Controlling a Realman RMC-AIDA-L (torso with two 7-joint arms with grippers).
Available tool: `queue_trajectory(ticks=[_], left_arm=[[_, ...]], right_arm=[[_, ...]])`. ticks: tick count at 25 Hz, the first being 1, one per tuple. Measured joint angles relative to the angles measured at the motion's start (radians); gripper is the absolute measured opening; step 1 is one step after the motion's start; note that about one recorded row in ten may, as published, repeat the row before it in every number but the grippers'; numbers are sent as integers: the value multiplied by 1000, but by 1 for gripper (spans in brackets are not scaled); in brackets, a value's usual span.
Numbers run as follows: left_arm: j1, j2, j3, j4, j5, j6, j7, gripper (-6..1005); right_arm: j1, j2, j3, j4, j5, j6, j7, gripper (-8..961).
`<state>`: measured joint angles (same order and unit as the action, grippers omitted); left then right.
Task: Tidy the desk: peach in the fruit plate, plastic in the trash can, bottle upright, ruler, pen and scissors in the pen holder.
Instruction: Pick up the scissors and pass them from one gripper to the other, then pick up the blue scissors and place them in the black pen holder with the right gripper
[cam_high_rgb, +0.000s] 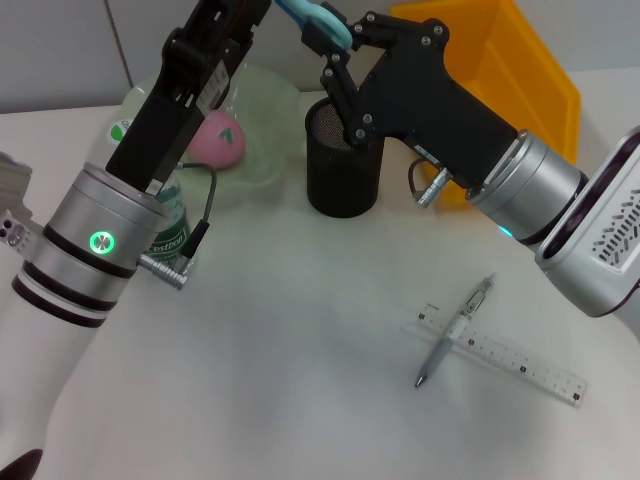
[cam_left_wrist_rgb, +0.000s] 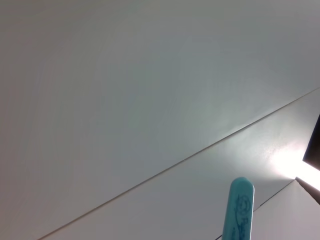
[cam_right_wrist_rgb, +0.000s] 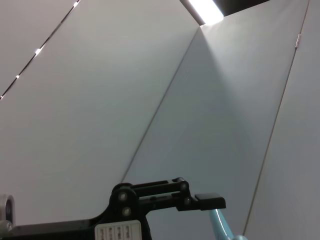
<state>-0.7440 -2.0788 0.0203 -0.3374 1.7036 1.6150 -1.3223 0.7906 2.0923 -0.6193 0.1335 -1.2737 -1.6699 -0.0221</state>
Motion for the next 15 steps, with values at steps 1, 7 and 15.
queue_trajectory(ticks=[1,7,15], left_arm=[[1,0,0,0,0,0,0,675],[11,2,0,1,0,8,0,708],[33,6,1,159,106,131,-49,702]], right_arm=[[0,0,1,1,0,-1,0,82],[-18,0,46,16,9,-33,14,82],[-128,-5,215,-92,10,-150,382,82]])
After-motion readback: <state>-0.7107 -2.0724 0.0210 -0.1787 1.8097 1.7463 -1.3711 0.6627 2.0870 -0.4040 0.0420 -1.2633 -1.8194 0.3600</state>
